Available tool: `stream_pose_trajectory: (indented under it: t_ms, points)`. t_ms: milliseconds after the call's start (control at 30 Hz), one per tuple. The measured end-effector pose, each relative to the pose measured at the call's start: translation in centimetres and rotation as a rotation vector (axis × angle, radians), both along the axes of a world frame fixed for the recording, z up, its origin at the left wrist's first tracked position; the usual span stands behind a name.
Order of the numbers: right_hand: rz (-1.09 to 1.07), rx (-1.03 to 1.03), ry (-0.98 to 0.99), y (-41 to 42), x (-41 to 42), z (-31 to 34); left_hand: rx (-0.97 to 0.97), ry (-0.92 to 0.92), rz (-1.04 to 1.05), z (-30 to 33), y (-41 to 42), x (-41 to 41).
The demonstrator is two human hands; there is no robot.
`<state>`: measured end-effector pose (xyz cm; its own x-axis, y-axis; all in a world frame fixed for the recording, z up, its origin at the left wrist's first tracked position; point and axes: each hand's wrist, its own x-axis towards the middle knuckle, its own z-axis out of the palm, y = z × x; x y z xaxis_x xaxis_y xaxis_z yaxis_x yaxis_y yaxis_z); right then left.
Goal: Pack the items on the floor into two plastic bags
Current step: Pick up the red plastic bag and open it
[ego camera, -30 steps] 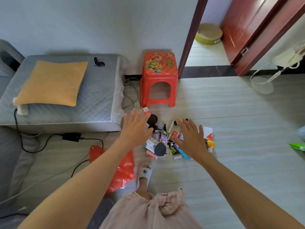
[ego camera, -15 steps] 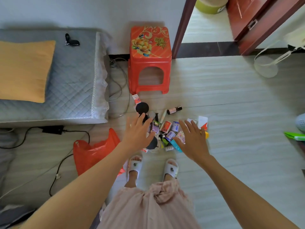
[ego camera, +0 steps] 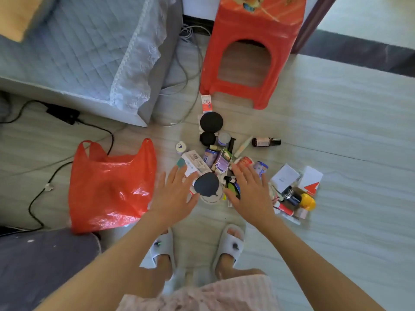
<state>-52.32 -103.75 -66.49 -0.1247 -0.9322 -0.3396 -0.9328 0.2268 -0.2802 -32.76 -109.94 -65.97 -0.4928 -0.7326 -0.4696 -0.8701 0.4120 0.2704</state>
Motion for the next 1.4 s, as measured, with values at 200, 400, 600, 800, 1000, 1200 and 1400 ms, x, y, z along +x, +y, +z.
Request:
stream_pose_trajectory:
  t_ms: [200,400,600,800,1000,1200,1400]
  points:
    - [0.185,0.023,0.037,-3.0,1.8,-16.0,-0.114,-0.031,-0.035,-15.6,-2.5,2.5]
    - [0.331,-0.17,0.164,-7.3,2.6,-26.5,-0.302,-0.042,-0.055,-25.5,-7.6,2.8]
    - [0.305,-0.264,0.192,-5.5,2.9,-25.1,-0.462,-0.007,-0.092,-24.8,-5.3,2.6]
    - [0.266,-0.435,0.225,-1.1,4.5,-17.3,-0.621,0.001,-0.122,-16.5,-1.4,3.3]
    - [0.321,-0.493,0.271,3.1,8.5,-13.9,-0.706,-0.02,-0.156,-11.9,4.7,5.4]
    - [0.369,-0.492,0.265,6.1,12.0,-12.7,-0.731,-0.121,-0.064,-9.8,8.4,10.2]
    - [0.394,-0.509,0.326,7.5,14.4,-11.3,-0.761,-0.19,0.001,-7.6,10.0,14.5]
